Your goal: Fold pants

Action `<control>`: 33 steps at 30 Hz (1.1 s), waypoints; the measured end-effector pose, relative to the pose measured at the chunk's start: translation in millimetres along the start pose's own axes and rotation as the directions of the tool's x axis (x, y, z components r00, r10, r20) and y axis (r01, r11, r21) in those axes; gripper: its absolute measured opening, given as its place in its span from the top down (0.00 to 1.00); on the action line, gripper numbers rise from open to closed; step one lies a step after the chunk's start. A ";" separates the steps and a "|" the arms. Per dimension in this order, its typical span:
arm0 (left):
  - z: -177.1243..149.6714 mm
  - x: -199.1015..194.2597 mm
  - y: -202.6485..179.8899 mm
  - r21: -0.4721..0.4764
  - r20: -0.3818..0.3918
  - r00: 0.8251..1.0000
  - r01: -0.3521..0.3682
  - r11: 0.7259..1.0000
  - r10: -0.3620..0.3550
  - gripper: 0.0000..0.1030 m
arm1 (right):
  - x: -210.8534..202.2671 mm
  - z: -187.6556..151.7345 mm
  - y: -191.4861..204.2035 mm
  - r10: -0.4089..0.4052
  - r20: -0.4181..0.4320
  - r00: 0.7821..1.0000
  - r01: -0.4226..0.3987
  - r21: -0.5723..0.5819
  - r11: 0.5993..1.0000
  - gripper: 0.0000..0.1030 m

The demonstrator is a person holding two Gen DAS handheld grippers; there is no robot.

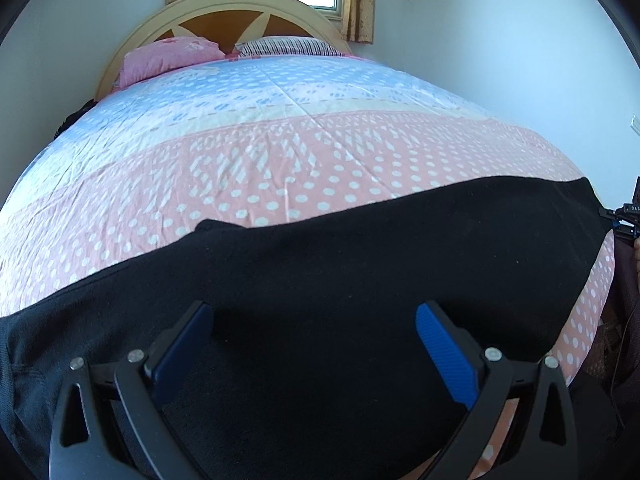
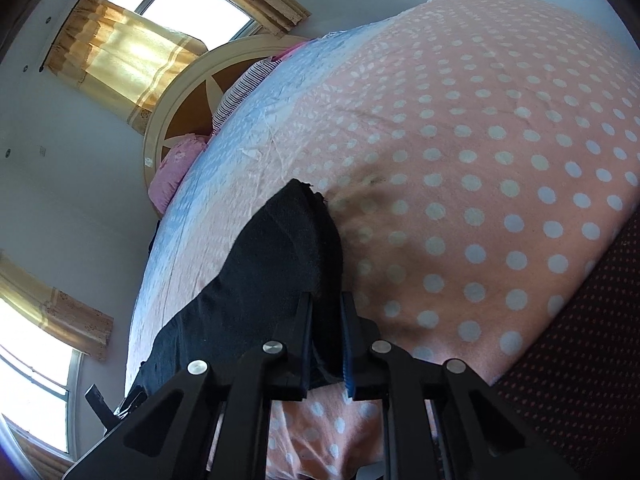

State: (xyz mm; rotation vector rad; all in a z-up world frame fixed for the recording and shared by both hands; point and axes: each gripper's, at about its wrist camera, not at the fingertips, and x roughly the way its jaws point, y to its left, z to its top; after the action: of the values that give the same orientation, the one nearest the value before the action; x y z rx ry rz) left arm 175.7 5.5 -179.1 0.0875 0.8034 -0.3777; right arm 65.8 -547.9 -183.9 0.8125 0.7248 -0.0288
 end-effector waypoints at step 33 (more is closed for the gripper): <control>1.7 -36.4 -11.7 -0.017 0.076 0.995 0.073 0.997 -0.072 0.00 | 82.6 -112.1 311.7 0.195 -0.219 0.956 -0.283 -0.514 0.810 0.88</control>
State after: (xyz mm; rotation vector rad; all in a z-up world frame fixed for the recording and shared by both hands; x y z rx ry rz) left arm 149.6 5.1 -151.0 0.0250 0.7372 -0.4392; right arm 154.2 -234.2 -82.3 0.3526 0.7228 0.4609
